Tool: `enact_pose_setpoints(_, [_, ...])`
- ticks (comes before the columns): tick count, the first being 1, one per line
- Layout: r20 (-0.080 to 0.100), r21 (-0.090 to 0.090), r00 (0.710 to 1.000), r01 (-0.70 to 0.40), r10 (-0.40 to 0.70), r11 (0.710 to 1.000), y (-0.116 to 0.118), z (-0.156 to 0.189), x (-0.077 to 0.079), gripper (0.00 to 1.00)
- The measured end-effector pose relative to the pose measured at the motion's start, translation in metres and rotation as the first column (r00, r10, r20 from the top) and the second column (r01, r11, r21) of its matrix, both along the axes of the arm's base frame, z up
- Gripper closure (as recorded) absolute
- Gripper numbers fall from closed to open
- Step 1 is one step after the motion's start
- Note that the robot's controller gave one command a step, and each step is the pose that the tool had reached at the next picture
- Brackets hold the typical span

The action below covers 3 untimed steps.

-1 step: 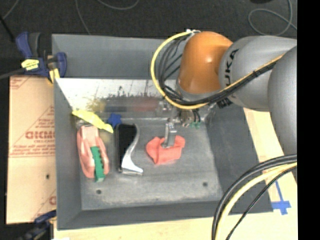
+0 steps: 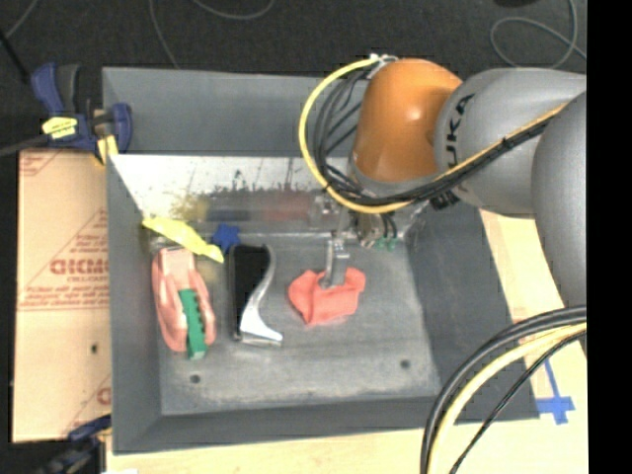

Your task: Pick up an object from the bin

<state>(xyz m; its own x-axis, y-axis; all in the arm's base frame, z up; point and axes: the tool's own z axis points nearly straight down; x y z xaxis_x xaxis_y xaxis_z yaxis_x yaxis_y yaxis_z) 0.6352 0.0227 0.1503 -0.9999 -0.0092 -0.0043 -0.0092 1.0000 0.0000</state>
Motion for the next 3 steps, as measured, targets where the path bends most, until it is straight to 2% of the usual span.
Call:
enact_pose_setpoints(1, [0.004,0.000,1.000,-0.010,0.010,1.000,-0.024,-0.039,-0.009,0.00])
enact_pose_setpoints(2, [0.006,-0.001,0.999,-0.043,0.043,0.999,-0.035,-0.078,-0.018,1.00])
enact_pose_setpoints(3, [0.006,-0.001,0.999,-0.043,0.043,0.999,-0.035,-0.078,-0.018,1.00])
